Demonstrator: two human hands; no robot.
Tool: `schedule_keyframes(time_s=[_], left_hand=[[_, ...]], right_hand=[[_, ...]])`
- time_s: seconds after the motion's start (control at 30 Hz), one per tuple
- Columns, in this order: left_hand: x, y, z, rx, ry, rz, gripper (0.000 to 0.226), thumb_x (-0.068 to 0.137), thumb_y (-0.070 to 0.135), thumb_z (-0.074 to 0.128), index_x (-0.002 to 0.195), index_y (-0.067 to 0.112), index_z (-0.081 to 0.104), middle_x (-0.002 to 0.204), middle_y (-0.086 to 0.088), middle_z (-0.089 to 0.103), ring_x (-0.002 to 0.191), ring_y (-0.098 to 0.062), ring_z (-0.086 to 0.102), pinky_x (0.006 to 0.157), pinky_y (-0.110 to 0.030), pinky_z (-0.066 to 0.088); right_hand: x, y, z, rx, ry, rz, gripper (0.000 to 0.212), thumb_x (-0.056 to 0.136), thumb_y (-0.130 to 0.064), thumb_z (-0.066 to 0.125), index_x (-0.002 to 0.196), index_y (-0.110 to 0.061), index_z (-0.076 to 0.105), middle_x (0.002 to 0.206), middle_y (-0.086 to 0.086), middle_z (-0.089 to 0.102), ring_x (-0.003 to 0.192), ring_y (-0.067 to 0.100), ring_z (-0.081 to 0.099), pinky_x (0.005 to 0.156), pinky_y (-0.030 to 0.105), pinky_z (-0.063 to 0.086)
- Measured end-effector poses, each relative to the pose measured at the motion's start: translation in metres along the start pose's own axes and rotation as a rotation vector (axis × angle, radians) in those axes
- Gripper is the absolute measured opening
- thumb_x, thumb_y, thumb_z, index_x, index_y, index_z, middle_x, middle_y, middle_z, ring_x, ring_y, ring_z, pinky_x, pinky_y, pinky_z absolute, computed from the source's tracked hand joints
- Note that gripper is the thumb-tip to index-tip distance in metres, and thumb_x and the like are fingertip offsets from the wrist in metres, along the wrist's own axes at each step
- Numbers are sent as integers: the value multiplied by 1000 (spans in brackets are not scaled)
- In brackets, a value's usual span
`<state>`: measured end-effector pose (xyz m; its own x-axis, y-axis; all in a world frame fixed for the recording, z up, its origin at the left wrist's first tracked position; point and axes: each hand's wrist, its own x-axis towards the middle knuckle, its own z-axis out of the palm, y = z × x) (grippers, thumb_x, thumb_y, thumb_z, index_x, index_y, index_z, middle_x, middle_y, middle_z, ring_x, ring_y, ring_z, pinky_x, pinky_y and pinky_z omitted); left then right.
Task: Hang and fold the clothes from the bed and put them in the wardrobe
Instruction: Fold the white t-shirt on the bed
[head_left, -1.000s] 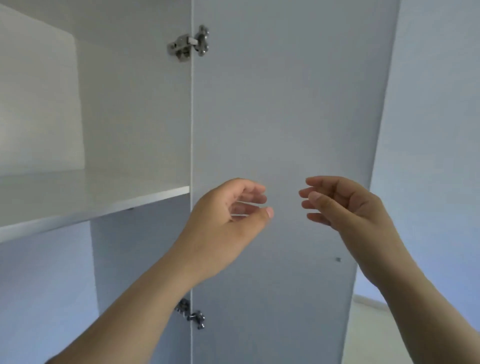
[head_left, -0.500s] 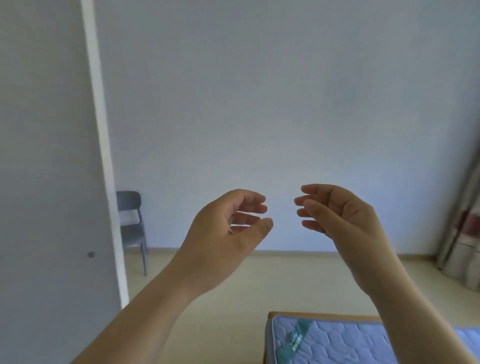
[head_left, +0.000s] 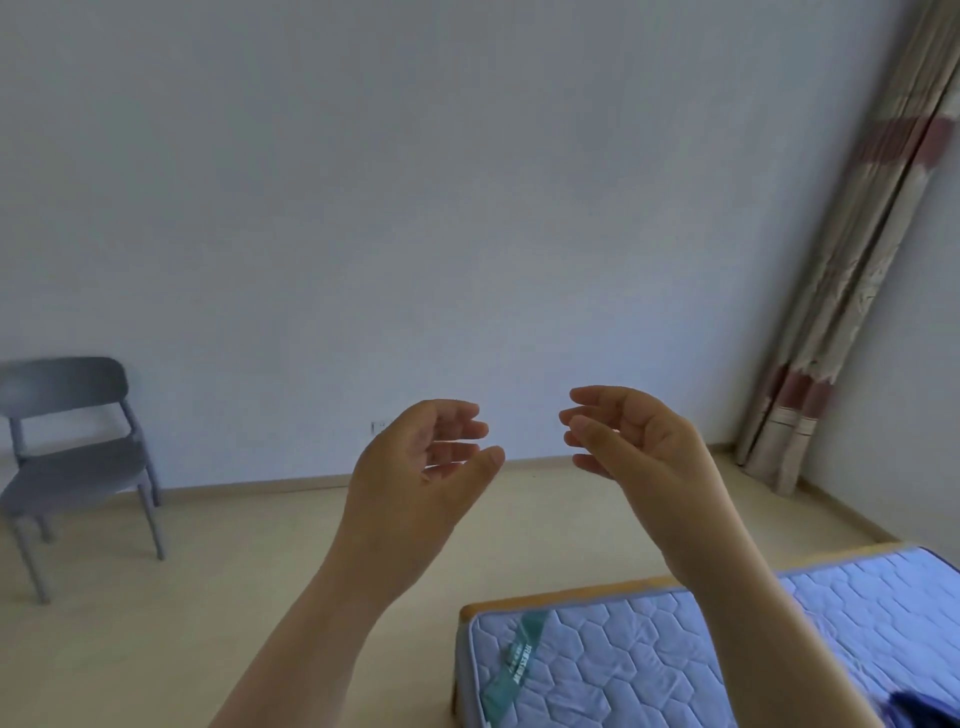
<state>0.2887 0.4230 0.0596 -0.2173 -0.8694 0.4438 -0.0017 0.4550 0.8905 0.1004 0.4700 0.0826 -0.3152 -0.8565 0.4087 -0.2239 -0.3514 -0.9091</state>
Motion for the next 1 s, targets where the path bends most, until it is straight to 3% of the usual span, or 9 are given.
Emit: schedule_keyframes(time_s=[0.13, 0.4, 0.73, 1.0], left_hand=[[32, -40, 13, -24, -33, -65, 26, 82, 18, 74, 104, 28, 65, 98, 12, 72, 89, -5, 69, 73, -15, 52], [106, -116, 46, -8, -79, -181, 22, 82, 19, 73, 102, 27, 66, 97, 11, 73, 88, -3, 69, 76, -16, 53], [201, -202, 65, 14, -63, -290, 19, 83, 14, 72, 100, 22, 68, 95, 8, 74, 85, -5, 69, 74, -12, 51], [289, -289, 31, 60, -123, -354, 17, 84, 14, 71, 100, 20, 68, 95, 6, 74, 85, -5, 68, 74, -11, 50]], right_hand=[[28, 32, 5, -31, 45, 24, 19, 88, -9, 66, 101, -22, 70, 94, 1, 74, 82, 23, 68, 85, 47, 56], [95, 123, -2, -5, 113, 145, 21, 88, -4, 65, 101, -21, 69, 91, 5, 73, 75, 12, 66, 82, 47, 56], [193, 215, 6, -22, 103, 276, 20, 87, -9, 67, 101, -23, 69, 91, 4, 73, 87, 24, 69, 85, 50, 54], [270, 288, 63, -99, 88, 395, 21, 88, -10, 66, 100, -26, 69, 91, 1, 74, 85, 22, 69, 83, 50, 54]])
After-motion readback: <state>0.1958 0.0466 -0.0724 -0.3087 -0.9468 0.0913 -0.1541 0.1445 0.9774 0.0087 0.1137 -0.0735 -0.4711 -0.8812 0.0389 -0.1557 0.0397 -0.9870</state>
